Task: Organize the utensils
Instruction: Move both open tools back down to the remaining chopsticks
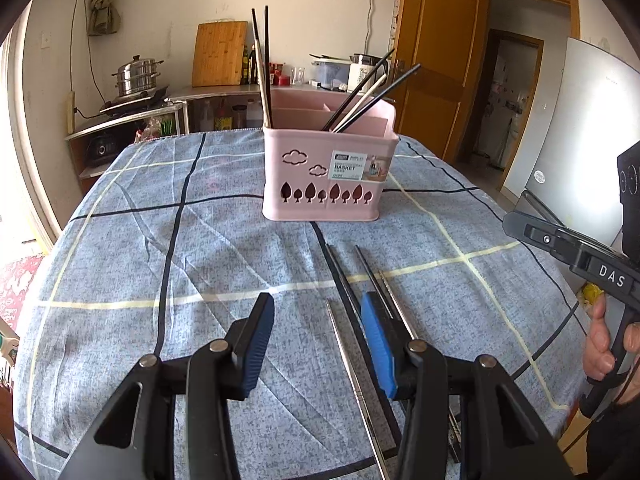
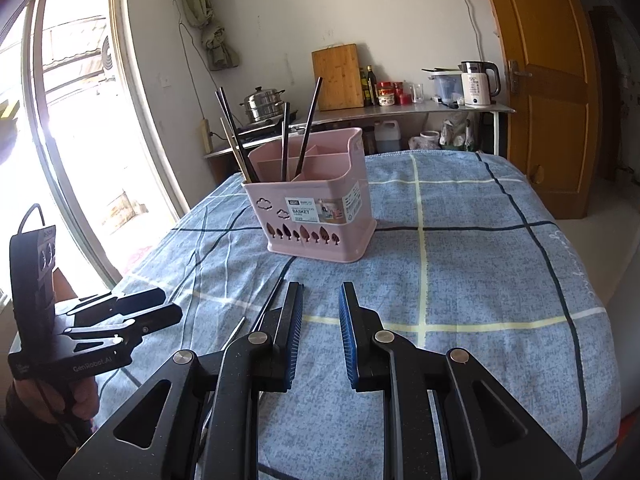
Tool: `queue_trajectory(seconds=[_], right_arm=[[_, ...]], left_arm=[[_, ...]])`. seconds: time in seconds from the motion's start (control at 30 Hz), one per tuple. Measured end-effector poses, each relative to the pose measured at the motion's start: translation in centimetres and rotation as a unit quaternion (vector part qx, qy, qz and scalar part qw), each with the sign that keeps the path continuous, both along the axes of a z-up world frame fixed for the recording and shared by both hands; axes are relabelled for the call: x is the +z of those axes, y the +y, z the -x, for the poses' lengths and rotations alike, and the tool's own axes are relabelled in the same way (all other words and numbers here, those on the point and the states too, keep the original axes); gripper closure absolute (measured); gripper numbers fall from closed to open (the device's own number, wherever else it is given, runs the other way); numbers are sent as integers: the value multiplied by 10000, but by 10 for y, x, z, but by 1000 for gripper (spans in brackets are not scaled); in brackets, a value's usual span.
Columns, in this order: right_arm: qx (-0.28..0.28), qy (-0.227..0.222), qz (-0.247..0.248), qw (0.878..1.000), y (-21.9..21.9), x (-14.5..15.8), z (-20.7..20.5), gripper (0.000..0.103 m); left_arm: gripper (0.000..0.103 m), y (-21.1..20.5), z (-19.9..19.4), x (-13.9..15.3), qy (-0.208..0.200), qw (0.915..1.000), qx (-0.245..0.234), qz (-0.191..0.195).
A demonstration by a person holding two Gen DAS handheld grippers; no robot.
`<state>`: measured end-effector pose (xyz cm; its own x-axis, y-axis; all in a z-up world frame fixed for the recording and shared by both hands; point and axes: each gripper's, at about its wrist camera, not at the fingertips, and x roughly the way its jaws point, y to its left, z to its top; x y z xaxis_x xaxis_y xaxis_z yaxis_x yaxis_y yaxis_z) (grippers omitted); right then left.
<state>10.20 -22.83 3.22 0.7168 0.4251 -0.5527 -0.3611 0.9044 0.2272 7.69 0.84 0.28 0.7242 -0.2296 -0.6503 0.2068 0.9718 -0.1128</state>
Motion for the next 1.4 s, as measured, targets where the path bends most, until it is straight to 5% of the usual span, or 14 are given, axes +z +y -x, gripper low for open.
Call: queue_trajectory(seconds=[0.23,0.5,1.03,1.4], right_arm=[[95,458,105,9988,16,-20,-12,84],[274,1092,221,9934,43,-51,-30,86],[369,1468,557,9869,68,-77,-48,94],[455,1501,737,9849,47,-76,-46,96]], left_arm=[[56,-2,-16,-25,497,9987,-1,98],[76,-13,-31,-45,882,9961,-15,18],[94,-20,-38,-50,830,9964,-87,-122],[96,-13,-36,-50,827,9963,-127,-176]])
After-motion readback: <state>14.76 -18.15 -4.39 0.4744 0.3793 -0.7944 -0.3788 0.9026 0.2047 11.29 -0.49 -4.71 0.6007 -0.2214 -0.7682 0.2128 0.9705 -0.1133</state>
